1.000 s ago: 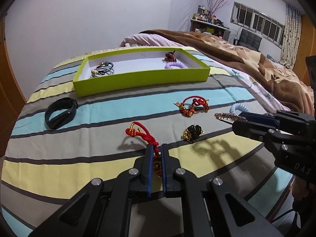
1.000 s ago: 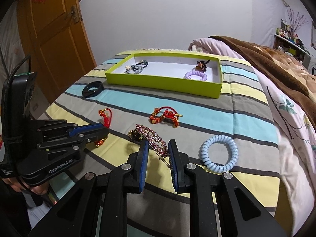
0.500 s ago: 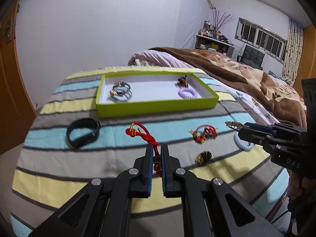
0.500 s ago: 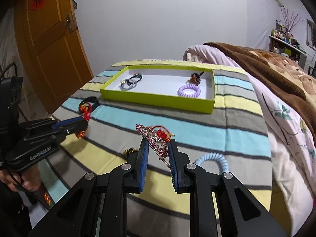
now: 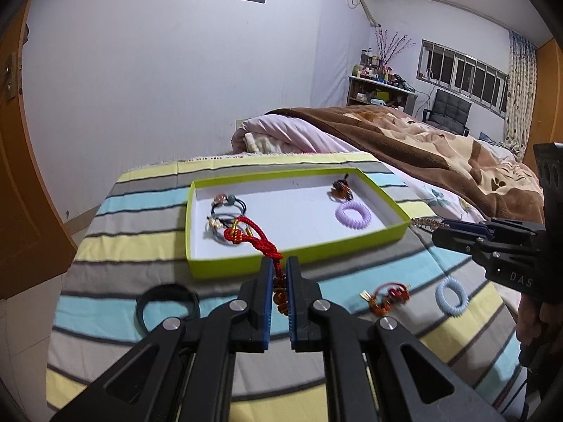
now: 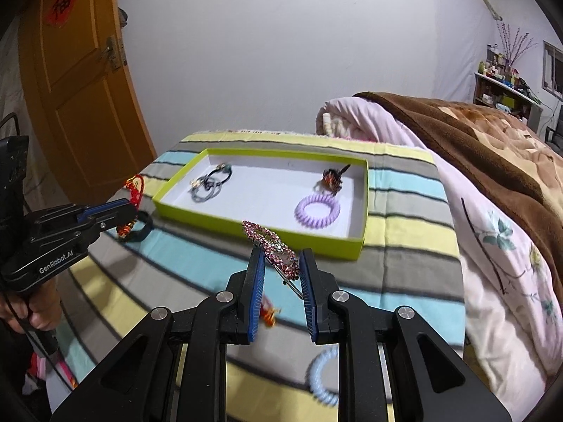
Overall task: Organize jewelry
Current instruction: 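Lift and carry the red tassel and pink clip over the green box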
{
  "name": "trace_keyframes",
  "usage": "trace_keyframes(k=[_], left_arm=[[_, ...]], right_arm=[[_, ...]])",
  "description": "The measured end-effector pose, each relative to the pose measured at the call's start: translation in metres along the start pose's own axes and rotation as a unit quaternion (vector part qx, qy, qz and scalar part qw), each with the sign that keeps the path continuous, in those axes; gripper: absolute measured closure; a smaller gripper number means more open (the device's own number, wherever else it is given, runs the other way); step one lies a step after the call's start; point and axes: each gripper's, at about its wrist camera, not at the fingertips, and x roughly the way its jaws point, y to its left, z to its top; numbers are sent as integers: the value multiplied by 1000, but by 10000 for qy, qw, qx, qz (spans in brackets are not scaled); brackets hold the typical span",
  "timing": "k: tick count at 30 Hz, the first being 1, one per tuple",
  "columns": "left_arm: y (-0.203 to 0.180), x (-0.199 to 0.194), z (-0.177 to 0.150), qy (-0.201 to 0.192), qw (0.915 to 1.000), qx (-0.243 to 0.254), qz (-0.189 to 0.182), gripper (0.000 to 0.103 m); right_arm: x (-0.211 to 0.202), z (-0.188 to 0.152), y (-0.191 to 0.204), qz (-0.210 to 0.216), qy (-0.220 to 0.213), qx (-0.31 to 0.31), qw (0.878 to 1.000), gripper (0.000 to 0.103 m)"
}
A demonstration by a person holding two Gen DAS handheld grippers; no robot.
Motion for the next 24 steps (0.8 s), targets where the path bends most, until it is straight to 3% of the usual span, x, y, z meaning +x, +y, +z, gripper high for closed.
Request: trace_keyframes(k=[11,24], left_arm=[[17,35,29,14,10000,30,81,95],[31,80,29,388,9992,-63,94,95]], right_arm=[[45,32,-17,-232,141,-75,9996,82],[96,35,-32,-456,583,-36,9973,82]])
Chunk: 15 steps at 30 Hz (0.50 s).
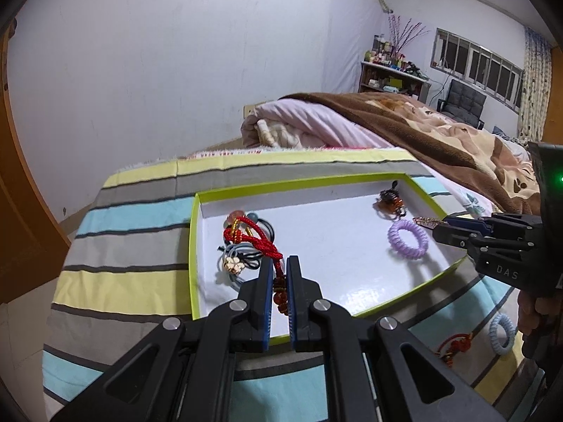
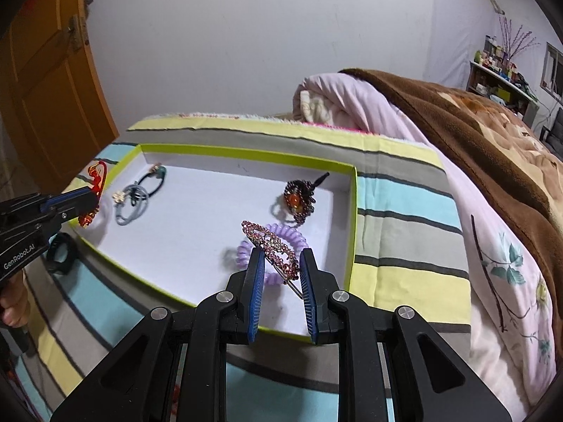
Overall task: Organize jewelry
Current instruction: 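Lift and carry the red tassel and pink clip over the green box, then open the left tool to drop the tassel while the right tool releases the clip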
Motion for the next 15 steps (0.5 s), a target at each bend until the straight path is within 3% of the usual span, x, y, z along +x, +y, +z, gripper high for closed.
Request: trace_keyframes(k=[15], left_arm=[[4,23,-5,334,9994,-58,30,95]], right_arm=[[13,-3,-2,-75,255,-20,9996,81]])
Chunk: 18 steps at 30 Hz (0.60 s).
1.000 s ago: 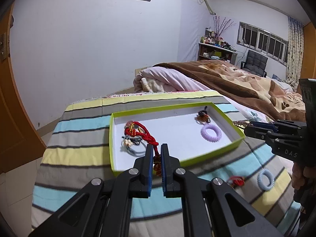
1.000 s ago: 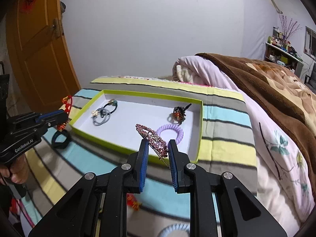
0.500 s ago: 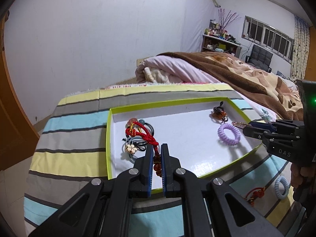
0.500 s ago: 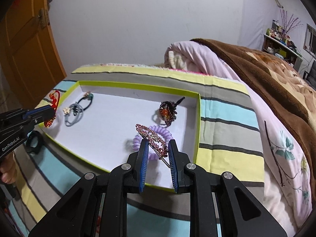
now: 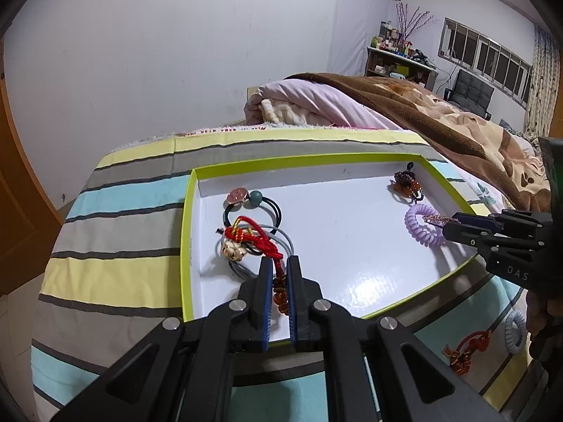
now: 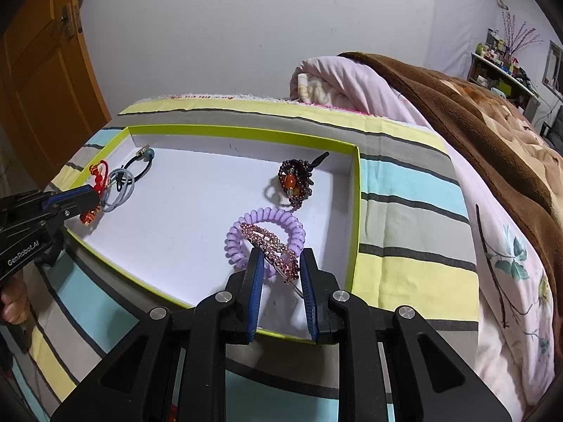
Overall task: Organize jewelry
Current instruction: 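Open the left tool to drop the tassel while the right tool releases the clip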
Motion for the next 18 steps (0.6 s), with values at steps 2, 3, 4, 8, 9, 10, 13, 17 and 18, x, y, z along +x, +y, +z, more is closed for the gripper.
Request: trace_keyframes(k=[2,3,4,8,9,10,13,17,18], left_arm=[[1,1,-1,46,10000,-18,-4,94],[1,1,-1,52,10000,-22,-5,92],[1,1,-1,55,10000,-24,-8,87],[2,-3,-2,21,10000,-60,-25,81],[2,-5,-3,-4,10000,-55,-18,81],[1,-8,-4,-34,10000,-53,-10,81],[0,-17,-5,-126,9999,-34,12,81],[-3,-30,-8,-248,9997,-23,34,81],[-4,-35,-10,-287,9996,-20,37,81]], right_arm=[[-1,0,-1,5,-23,26,10000,75],[-3,0,-2,21,-44,49,10000,68],[-4,0,-2,53,-64,65,9999,68],[-11,-2,0,69,-119,57,9999,68],[-13,-2,0,85,-136,61,9999,68],[-16,-3,0,103,-163,65,9998,68],[-26,-6,2,145,-249,73,9996,68],[-43,-13,5,220,-378,69,9990,68],[-48,-16,7,234,-416,64,9988,68]])
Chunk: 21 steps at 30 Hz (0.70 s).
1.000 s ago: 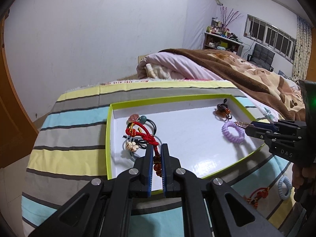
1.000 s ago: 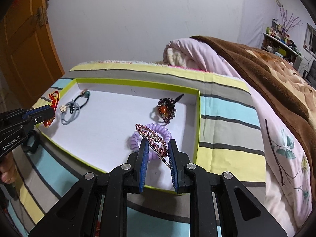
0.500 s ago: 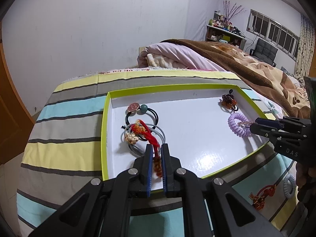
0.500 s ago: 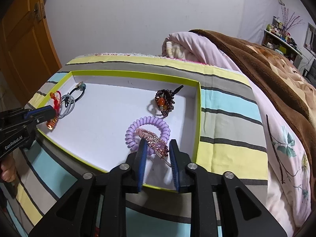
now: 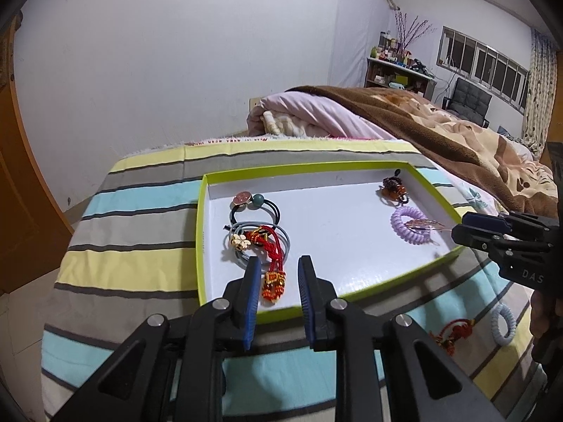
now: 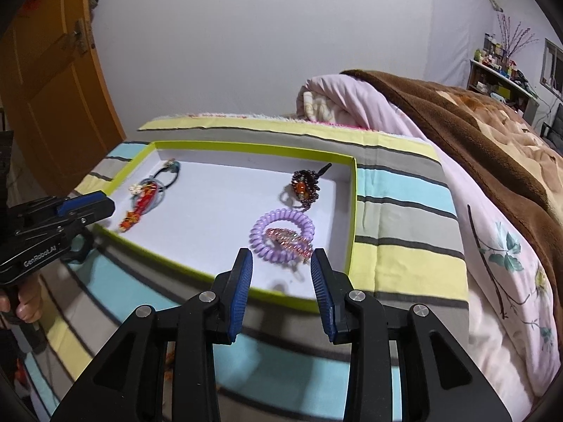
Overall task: Organize jewelry
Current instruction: 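Open the left tool to drop the tassel while the right tool releases the clip, then move the left tool to the black band while the right tool reaches the red knot ornament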
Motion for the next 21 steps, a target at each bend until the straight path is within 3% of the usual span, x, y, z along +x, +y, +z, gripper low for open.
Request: trace_keyframes(k=[9,21], left_arm=[[-4,-47,-20,-325,9994,-102,-10,81],[-10,-94,-61,-451,9989,-100,101,81]], right_arm=[[-44,-27,14,214,-254,-9,9994,68],[-81,-68,28,419,-340,38,9985,67]])
